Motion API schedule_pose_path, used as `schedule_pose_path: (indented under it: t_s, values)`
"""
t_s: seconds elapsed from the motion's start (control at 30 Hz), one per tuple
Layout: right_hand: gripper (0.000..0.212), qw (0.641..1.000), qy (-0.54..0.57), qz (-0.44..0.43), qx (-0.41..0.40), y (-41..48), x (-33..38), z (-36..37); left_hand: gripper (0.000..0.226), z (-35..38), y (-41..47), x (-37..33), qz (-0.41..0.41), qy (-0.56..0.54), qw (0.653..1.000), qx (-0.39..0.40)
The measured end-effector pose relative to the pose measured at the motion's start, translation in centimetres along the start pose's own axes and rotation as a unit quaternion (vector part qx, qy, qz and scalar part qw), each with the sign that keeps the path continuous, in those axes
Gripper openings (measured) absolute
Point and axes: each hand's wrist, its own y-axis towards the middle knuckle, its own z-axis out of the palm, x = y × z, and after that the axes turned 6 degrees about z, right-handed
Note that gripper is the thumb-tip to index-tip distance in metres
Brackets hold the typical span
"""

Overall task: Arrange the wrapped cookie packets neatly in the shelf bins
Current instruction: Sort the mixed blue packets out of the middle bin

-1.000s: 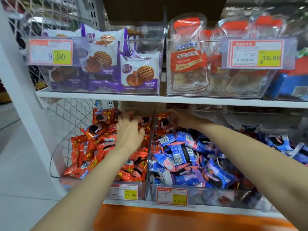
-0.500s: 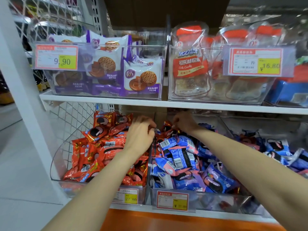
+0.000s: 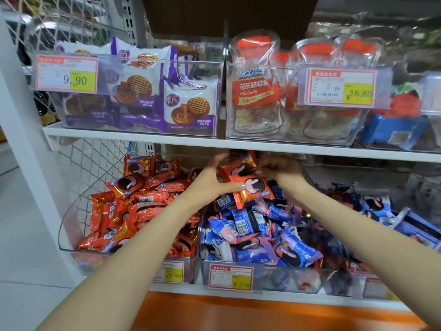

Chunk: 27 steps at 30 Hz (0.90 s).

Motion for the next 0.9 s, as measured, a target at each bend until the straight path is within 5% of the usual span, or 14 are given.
schedule_pose_path:
  t_s: [0.1,0.3,0.4,0.53,0.67,0.9]
  values:
    - [0.031,0.999,0.028,-0.018,0.013,-0.4,0.1,0.5,0.058,0.3,-0.6,-0.1,-0.004,-0.078,0.997,0.021]
    - [0.015,0.994,0.100,-0.029,0.024,0.4,1.2,2.4,0.063,-1.9,-1.1,0.7,-0.022,-0.136,0.987,-0.081]
    - [0.029,0.993,-0.053,-0.021,0.099,0.9,0.9,1.5,0.046,-3.6,-1.4,0.7,-0.030,-0.070,0.983,-0.165]
    - [0.045,0.912,-0.297,-0.002,0.284,0.3,-1.3,1.1,0.054,-5.4,-1.7,1.5,-0.024,0.150,0.951,-0.269]
    - [0.040,0.850,-0.430,-0.079,0.293,-0.4,-2.1,0.7,0.066,-5.9,-2.0,2.9,0.014,0.273,0.926,-0.261]
    - [0.036,0.810,-0.478,-0.086,0.329,-1.8,-3.0,-1.7,0.069,-5.8,-1.9,3.4,0.038,0.406,0.887,-0.217]
